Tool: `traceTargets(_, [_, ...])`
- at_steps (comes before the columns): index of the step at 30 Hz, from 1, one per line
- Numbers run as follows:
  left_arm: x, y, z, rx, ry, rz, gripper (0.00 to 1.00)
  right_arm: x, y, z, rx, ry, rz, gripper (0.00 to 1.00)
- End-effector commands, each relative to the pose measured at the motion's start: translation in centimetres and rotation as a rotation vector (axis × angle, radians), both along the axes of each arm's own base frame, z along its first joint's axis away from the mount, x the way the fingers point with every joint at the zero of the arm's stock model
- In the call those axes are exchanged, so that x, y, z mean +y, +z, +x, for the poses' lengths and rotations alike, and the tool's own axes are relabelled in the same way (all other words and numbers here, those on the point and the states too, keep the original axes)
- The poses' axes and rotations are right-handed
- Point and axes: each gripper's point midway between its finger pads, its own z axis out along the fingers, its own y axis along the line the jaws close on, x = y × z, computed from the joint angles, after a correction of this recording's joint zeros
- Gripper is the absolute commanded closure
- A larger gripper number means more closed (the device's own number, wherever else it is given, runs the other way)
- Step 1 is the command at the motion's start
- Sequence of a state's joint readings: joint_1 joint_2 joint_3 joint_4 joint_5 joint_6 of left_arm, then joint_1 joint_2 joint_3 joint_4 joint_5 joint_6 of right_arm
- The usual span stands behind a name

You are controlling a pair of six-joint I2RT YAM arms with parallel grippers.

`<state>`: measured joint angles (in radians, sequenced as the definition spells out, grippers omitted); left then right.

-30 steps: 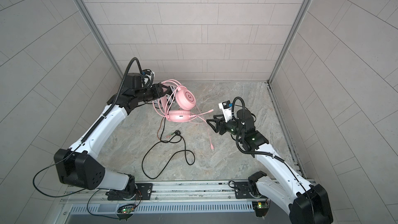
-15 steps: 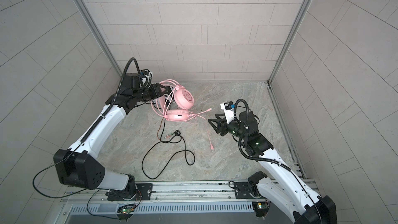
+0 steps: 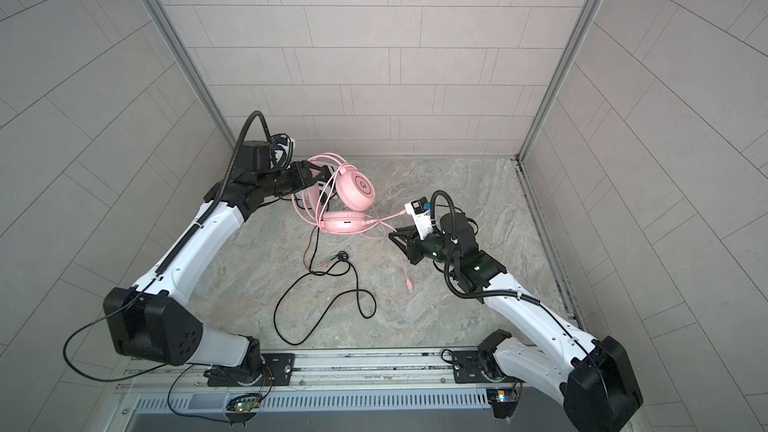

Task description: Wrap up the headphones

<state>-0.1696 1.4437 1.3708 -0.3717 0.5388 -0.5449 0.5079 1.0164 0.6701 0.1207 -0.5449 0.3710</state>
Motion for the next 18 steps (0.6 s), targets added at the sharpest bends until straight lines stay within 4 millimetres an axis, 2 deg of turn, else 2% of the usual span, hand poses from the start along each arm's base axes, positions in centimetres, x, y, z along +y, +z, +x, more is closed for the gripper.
traceTargets(1, [-0.1,2.8,-0.5,-0.060,-0.012,-0.043,1.00,-0.2,3.0,0.3,-0.080,-0.017,0.019,0.96])
traceTargets(4, [0.0,2.2,-0.6,-0.052,-0.009,-0.034,1.00,-1.2,5.0,0.0,-0.117,-0.051,-0.016,1.00])
traceTargets(10, [-0.3,0.4,-0.7,-0.006,-0.026,-0.033,1.00,-3.6,10.9,-0.3,-0.207,-0.128,-0.115,1.00])
traceTargets(14, [-0.1,-0.1,-1.0,0.002,-0.030,-0.011,1.00,-5.4,13.5,0.4,-0.217,-0.202,-0.166,1.00])
traceTargets(18, [0.2,-0.3,-1.3,0.005,-0.025,0.013,1.00,-8.0,15.5,1.1,-0.232,-0.318,-0.160,0.99])
